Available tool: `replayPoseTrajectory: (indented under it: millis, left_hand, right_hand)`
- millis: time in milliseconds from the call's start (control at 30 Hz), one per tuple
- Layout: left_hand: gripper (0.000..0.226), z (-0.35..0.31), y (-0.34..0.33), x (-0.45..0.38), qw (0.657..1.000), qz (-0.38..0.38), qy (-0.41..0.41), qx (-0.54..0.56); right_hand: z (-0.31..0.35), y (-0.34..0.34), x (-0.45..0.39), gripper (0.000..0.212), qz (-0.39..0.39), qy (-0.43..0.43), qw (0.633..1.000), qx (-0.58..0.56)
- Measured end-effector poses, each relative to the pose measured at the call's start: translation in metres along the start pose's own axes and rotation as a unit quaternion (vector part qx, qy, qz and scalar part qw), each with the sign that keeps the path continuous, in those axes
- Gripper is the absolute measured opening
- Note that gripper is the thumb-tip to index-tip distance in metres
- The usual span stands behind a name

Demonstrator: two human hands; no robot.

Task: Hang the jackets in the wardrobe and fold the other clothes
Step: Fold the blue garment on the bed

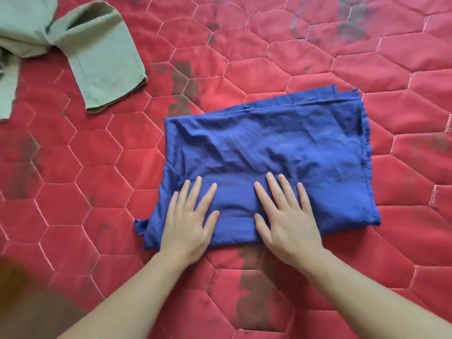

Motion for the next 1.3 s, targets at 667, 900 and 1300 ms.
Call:
replayPoseTrajectory:
  millis: [667, 900, 1300]
  left_hand:
    - [0.009, 0.039, 0.046, 0.051, 0.658, -0.070, 0.447, 0.602]
    - [0.021, 0.024, 0.039, 0.056, 0.487, -0.015, 0.508, 0.710]
    - [0.025, -0.043, 0.101, 0.001, 0.880, -0.013, 0.205, 0.429]
  right_hand:
    - [0.094, 0.004, 0.036, 0.069, 0.040, 0.040, 0.996, -0.063]
    - [0.106, 0.005, 0.025, 0.077, 0.056, -0.001, 0.988, -0.141]
    - [0.112, 0.044, 0.005, 0.044, -0.052, -0.226, 0.819, -0.525]
Point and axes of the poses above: each hand's wrist, its own x-axis away from the middle knuckle, its own y-axis out of the back of the hand, z = x × y, the point moved 4 cm from there along -x, towards the middle knuckle, and after that the axes turned 3 degrees about -z, right-handed, at the moved point
